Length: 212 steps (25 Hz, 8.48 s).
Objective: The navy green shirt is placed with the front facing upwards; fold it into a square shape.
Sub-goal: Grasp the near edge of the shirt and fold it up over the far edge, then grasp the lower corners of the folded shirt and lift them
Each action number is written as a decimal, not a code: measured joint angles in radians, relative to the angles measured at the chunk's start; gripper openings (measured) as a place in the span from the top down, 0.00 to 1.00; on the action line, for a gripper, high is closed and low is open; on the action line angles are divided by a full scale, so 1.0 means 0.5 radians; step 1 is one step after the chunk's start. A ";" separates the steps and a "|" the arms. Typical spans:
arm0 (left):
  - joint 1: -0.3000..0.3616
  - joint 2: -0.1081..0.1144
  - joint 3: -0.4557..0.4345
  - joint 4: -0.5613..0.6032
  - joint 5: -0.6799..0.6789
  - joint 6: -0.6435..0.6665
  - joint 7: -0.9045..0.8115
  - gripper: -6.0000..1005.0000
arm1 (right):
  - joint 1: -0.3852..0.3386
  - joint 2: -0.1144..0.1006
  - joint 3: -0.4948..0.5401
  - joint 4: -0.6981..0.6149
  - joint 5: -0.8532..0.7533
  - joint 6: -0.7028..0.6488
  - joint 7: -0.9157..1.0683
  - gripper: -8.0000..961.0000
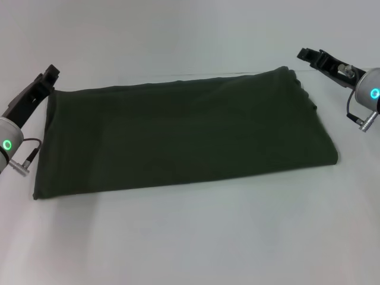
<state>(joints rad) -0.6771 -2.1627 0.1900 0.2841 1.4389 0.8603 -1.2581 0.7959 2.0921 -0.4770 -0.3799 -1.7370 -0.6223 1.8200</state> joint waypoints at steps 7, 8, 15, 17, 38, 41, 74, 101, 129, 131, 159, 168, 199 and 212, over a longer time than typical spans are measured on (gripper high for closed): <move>0.008 0.000 0.010 -0.001 -0.004 -0.014 -0.026 0.50 | -0.019 -0.005 0.005 0.006 0.033 -0.014 -0.021 0.41; 0.012 0.001 0.022 -0.001 0.002 -0.015 -0.055 0.49 | -0.029 -0.009 0.005 0.003 0.037 -0.031 -0.016 0.37; 0.128 0.038 0.431 0.227 0.275 0.042 -0.766 0.45 | -0.182 -0.153 -0.193 -0.061 -0.081 -0.436 0.274 0.19; 0.251 0.057 0.588 0.469 0.540 0.215 -1.193 0.44 | -0.230 -0.201 -0.284 -0.108 -0.145 -0.553 0.422 0.14; 0.360 0.247 0.441 1.191 2.018 1.065 -1.999 0.13 | -0.447 -0.332 -0.414 -0.352 -0.681 -1.132 0.885 0.16; 0.332 0.249 0.443 1.148 2.034 1.056 -1.990 0.12 | -0.447 -0.332 -0.416 -0.353 -0.681 -1.130 0.886 0.16; 0.263 0.236 0.637 1.027 2.050 0.967 -2.007 0.10 | -0.433 -0.300 -0.417 -0.351 -0.751 -1.106 0.874 0.16; 0.245 0.254 0.627 1.121 2.214 0.957 -2.105 0.34 | -0.429 -0.303 -0.417 -0.351 -0.754 -1.106 0.885 0.16; 0.195 0.238 0.675 1.032 2.215 0.911 -2.111 0.21 | -0.414 -0.301 -0.417 -0.342 -0.753 -1.086 0.871 0.16; 0.186 0.239 0.675 1.022 2.215 0.913 -2.112 0.22 | -0.414 -0.301 -0.417 -0.343 -0.753 -1.086 0.870 0.16; 0.148 0.243 0.743 0.992 2.252 0.847 -2.133 0.61 | -0.404 -0.301 -0.417 -0.351 -0.753 -1.073 0.875 0.16; 0.149 0.242 0.750 1.003 2.252 0.844 -2.133 0.85 | -0.405 -0.301 -0.417 -0.351 -0.754 -1.075 0.876 0.16; 0.134 0.255 0.736 1.011 2.236 0.904 -2.110 0.95 | 0.041 -0.353 -0.665 -0.688 -1.874 -1.399 1.959 0.17; 0.140 0.250 0.734 1.013 2.236 0.925 -2.096 0.95 | -0.042 -0.253 -0.669 -0.653 -1.886 -1.146 1.913 0.17</move>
<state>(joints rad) -0.6069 -2.0378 0.5571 0.7905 2.5571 1.3228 -2.3062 0.7751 1.9653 -0.8114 -0.7062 -2.6802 -1.1952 2.7764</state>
